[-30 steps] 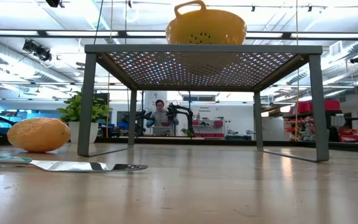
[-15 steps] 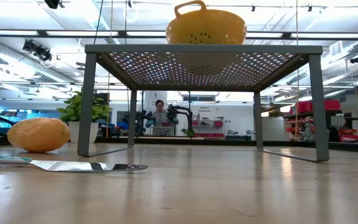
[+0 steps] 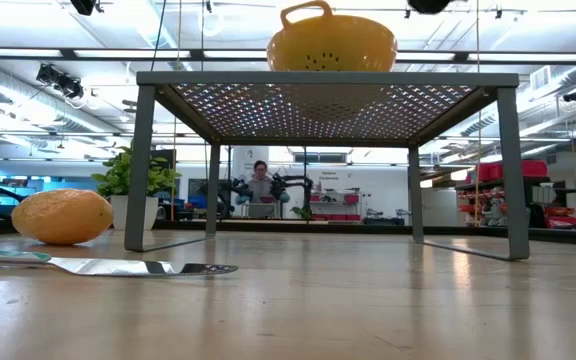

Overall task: Pick & Place Fruit
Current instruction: Put the plum into the strainer bowl on the shelf

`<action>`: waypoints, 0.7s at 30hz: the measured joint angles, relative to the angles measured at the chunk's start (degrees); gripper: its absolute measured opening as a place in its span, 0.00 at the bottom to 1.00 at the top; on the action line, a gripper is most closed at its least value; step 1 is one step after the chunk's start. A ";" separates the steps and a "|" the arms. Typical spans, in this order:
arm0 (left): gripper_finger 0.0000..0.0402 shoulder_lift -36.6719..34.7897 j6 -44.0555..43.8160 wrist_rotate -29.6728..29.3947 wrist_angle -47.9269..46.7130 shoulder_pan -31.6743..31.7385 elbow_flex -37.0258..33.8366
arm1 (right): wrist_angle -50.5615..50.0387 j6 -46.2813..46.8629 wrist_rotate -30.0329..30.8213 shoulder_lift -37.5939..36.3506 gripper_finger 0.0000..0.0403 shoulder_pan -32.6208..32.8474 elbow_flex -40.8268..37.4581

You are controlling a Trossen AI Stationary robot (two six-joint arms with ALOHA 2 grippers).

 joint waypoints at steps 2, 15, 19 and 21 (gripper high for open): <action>0.03 0.00 -0.07 -0.02 0.00 0.01 0.00 | 5.21 0.14 -1.50 -1.06 0.69 0.00 -4.58; 0.03 0.00 -1.85 -0.07 -0.02 0.01 0.00 | 17.32 0.42 -3.23 -3.02 0.69 0.00 -13.60; 0.03 0.00 -1.85 -0.08 -0.02 0.00 0.00 | 21.15 -0.11 -3.24 -3.00 0.69 0.00 -13.60; 0.03 0.00 -1.85 -0.17 -0.02 0.02 0.00 | 24.13 -0.50 -3.24 -3.00 0.69 0.00 -13.60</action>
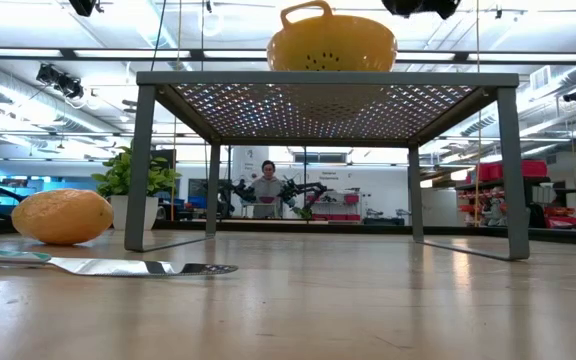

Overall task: Pick & Place Fruit
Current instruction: Put the plum into the strainer bowl on the shelf

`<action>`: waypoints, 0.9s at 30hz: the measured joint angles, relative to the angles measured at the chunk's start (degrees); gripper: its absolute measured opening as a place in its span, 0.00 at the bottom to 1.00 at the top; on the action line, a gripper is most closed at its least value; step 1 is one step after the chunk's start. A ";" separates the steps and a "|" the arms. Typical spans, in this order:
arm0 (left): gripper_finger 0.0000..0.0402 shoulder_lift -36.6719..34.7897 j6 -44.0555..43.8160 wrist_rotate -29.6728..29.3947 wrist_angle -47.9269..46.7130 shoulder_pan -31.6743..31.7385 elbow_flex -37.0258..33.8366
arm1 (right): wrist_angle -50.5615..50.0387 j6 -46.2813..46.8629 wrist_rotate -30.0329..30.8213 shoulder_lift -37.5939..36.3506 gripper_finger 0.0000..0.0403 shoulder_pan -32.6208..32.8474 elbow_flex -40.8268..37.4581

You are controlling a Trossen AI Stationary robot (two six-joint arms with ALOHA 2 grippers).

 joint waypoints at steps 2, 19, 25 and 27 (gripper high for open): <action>0.03 0.00 0.00 -0.32 0.00 0.00 0.00 | 3.26 -0.15 0.02 0.00 0.69 0.00 0.00; 0.03 0.00 0.37 -1.15 0.04 -0.02 0.00 | 22.01 -2.74 2.10 6.70 0.69 0.00 0.00; 0.03 0.00 0.22 -1.17 0.04 -0.02 0.00 | 21.86 -2.76 2.10 7.21 0.69 0.00 0.00; 0.03 0.00 -0.22 -1.17 0.04 -0.01 0.00 | 21.23 -2.76 2.08 7.21 0.69 0.00 0.00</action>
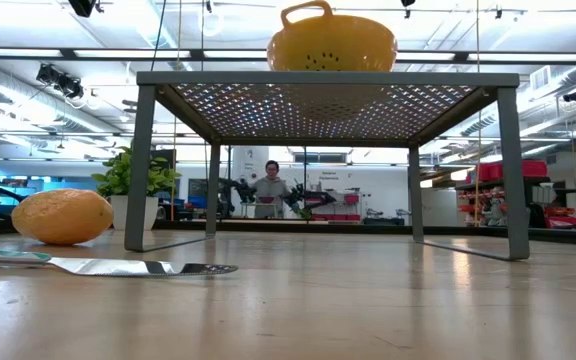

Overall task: Pick & Place Fruit
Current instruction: Put the plum into the strainer bowl on the shelf

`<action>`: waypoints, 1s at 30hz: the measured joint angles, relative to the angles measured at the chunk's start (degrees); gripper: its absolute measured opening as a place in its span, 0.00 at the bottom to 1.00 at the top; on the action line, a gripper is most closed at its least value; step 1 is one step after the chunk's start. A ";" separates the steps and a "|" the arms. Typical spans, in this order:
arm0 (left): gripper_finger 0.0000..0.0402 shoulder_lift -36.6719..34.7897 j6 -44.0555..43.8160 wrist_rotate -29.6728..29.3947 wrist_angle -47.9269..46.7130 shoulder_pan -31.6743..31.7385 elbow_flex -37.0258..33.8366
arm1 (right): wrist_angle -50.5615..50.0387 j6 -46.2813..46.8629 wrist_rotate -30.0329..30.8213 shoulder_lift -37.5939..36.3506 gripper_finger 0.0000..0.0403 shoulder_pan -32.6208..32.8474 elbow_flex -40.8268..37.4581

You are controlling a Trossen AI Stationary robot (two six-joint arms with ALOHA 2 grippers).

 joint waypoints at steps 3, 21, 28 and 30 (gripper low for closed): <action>0.03 0.01 -0.85 0.00 0.00 0.00 0.00 | -1.56 0.01 -0.14 0.00 0.69 0.00 0.00; 0.03 0.00 -0.88 0.00 0.02 0.00 0.00 | -5.28 0.44 -3.13 7.35 0.69 0.02 -0.02; 0.03 0.02 -0.88 0.00 0.02 0.00 0.00 | -5.45 0.02 -3.08 7.39 0.69 -0.22 -0.02; 0.03 0.00 -0.88 0.00 0.02 -0.01 0.00 | -5.69 0.02 -3.06 7.39 0.69 -0.22 -0.02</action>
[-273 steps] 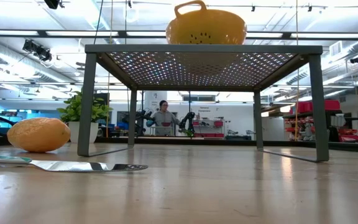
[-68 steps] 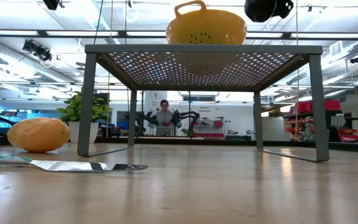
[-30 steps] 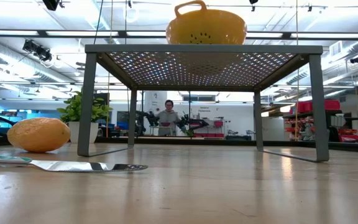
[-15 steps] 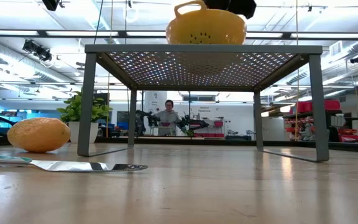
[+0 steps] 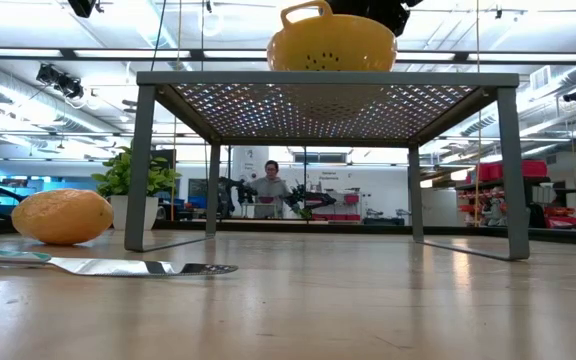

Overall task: Pick & Place Fruit
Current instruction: Put the plum into the strainer bowl on the shelf

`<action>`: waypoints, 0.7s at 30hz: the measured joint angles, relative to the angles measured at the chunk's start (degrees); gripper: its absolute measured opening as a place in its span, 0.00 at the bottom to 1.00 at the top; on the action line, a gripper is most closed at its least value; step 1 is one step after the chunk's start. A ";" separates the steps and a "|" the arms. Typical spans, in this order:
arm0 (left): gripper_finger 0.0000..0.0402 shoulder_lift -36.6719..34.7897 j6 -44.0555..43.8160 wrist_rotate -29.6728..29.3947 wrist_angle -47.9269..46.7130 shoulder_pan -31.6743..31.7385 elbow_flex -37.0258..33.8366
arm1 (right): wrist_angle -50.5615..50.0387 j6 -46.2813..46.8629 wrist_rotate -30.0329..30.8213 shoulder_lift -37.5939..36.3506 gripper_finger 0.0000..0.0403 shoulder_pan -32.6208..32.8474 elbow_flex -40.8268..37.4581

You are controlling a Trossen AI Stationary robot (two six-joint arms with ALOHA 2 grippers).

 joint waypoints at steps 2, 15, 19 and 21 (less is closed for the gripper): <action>0.03 0.00 0.00 0.00 0.00 0.02 0.00 | -1.37 -0.37 0.45 0.00 0.69 0.00 0.00; 0.03 0.00 0.00 0.02 -0.02 0.02 0.00 | -3.15 -0.44 1.64 -0.02 0.69 -0.04 0.00; 0.03 0.00 0.00 0.02 -0.02 0.00 0.00 | -3.15 -0.85 1.63 -0.02 0.71 -0.04 0.00; 0.03 0.01 0.00 0.02 -0.02 0.02 0.00 | -3.15 -0.85 1.62 -0.02 0.73 -0.04 0.00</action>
